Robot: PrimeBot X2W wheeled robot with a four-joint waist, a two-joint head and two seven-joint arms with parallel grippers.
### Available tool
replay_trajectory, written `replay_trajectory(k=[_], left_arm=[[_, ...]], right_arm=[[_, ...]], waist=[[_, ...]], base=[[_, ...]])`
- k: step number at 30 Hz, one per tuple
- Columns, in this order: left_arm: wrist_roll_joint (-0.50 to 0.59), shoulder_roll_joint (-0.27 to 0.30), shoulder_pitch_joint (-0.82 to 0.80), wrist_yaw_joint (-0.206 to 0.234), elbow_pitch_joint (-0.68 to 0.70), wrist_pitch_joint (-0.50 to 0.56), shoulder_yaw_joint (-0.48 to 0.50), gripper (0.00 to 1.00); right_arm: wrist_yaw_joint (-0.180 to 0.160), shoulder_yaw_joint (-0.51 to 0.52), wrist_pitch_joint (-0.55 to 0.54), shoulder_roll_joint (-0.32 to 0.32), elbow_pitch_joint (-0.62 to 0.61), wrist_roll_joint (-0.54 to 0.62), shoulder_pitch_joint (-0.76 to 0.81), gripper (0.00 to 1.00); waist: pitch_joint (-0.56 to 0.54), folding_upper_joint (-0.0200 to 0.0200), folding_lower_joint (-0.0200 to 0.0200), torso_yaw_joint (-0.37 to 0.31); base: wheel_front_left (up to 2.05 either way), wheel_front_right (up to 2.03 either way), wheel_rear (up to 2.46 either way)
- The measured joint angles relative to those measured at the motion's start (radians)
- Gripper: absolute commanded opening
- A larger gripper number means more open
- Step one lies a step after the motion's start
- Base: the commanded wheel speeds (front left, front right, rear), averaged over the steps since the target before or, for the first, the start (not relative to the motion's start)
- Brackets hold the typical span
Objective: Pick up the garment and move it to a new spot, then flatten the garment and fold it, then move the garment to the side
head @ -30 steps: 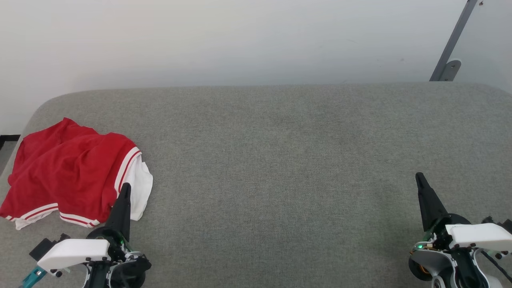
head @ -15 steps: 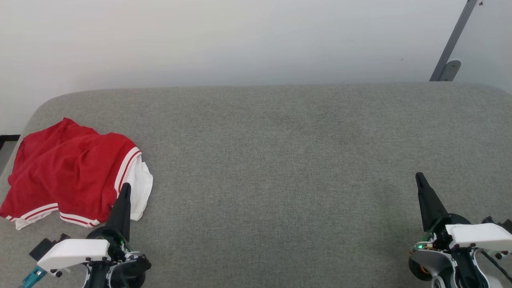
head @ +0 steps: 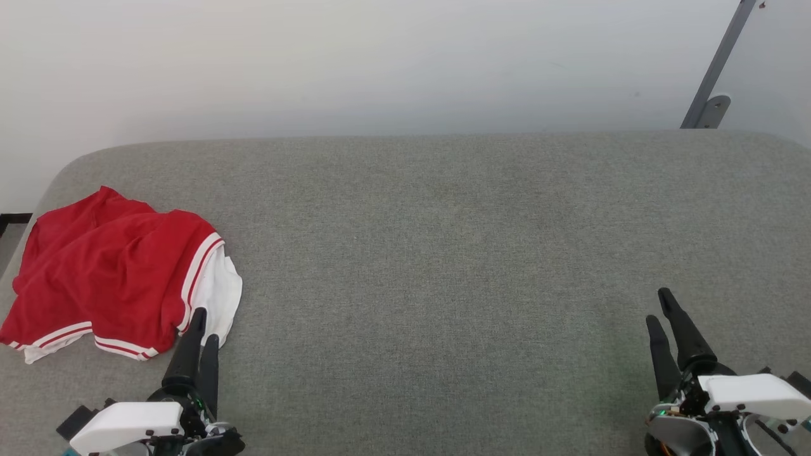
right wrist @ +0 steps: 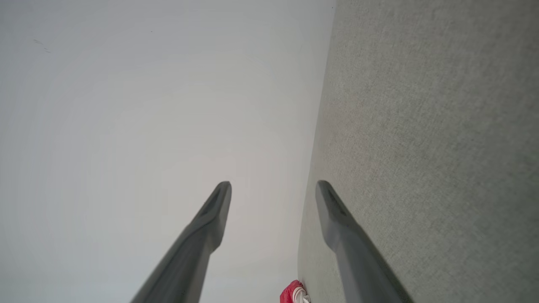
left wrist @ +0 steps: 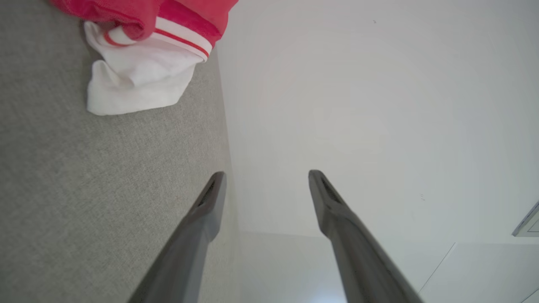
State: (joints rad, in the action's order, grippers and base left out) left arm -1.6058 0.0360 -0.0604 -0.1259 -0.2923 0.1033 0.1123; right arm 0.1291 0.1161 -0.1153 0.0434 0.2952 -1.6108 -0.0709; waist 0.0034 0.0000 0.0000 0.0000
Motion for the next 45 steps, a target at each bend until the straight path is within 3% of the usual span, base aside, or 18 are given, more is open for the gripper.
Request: replay_trajectory(k=[10, 25, 35, 45], left_arm=[[0.094, 0.032, -0.02, 0.0, -0.011, -0.051, -0.015, 1.0], [0.453, 0.037, -0.04, 0.011, 0.016, -0.114, 0.004, 1.0], [0.695, 0.047, -0.042, 0.034, 0.047, -0.149, -0.015, 1.0], [0.863, 0.073, -0.042, 0.066, 0.053, -0.183, -0.052, 1.0]], right_arm=[[0.0, -0.026, 0.034, 0.043, 0.008, 0.06, -0.048, 1.0], [0.0, -0.179, 0.124, 0.162, 0.065, 0.241, -0.14, 1.0], [0.0, -0.199, 0.161, 0.2, 0.073, 0.414, -0.187, 1.0], [0.0, -0.191, 0.195, 0.218, 0.075, 0.633, -0.192, 1.0]], waist=[[0.003, 0.0, 0.0, 0.001], [0.01, 0.0, 0.0, 0.002], [0.015, 0.0, 0.0, 0.002], [0.017, 0.0, 0.0, 0.002]], base=[[0.0, 0.0, 0.0], [0.0, 0.0, 0.0], [0.0, 0.0, 0.0], [0.0, 0.0, 0.0]])
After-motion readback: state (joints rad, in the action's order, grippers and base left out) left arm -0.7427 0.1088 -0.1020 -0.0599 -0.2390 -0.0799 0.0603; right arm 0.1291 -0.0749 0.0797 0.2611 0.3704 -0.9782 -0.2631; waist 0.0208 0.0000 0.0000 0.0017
